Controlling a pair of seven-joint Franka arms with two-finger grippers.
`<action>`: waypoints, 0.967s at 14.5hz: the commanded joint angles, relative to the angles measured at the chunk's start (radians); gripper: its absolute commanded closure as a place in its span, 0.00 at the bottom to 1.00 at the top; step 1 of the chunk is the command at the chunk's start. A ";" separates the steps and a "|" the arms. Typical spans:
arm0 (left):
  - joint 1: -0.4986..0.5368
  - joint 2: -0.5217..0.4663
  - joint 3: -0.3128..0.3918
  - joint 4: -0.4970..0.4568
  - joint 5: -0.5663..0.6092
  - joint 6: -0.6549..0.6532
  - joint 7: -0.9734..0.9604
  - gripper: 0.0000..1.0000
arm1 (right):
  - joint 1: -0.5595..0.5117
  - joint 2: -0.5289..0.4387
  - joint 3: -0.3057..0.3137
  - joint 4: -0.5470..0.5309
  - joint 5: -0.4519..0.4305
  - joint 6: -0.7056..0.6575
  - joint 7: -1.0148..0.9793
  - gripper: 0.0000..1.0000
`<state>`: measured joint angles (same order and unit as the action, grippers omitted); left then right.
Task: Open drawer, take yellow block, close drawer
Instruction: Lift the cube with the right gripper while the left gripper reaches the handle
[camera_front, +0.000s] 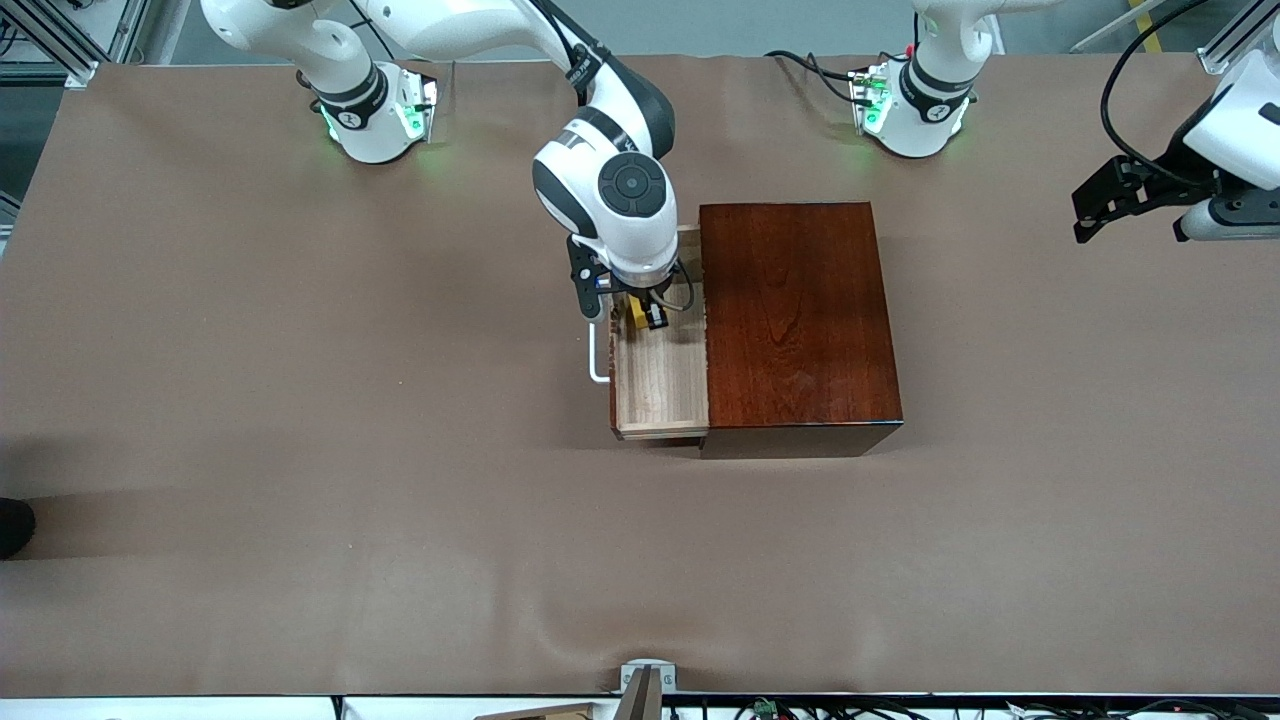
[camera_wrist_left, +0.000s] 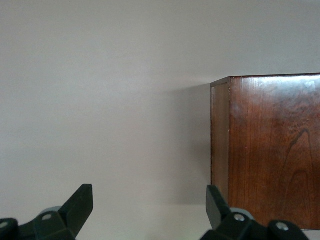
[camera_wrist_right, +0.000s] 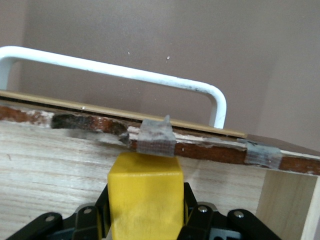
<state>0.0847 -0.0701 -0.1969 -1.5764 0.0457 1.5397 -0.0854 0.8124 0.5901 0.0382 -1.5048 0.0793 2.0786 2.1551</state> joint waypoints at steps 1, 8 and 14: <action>0.015 0.004 -0.009 -0.001 -0.023 0.013 -0.002 0.00 | 0.007 -0.006 -0.012 0.046 -0.015 -0.029 0.028 1.00; -0.014 0.042 -0.039 0.026 -0.023 0.013 0.013 0.00 | -0.068 -0.007 -0.011 0.213 0.037 -0.205 0.034 1.00; -0.023 0.102 -0.165 0.032 -0.027 0.022 -0.112 0.00 | -0.122 -0.027 -0.007 0.259 0.045 -0.301 -0.061 1.00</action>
<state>0.0589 -0.0040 -0.3313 -1.5708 0.0399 1.5597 -0.1414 0.7047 0.5809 0.0184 -1.2509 0.1117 1.8008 2.1293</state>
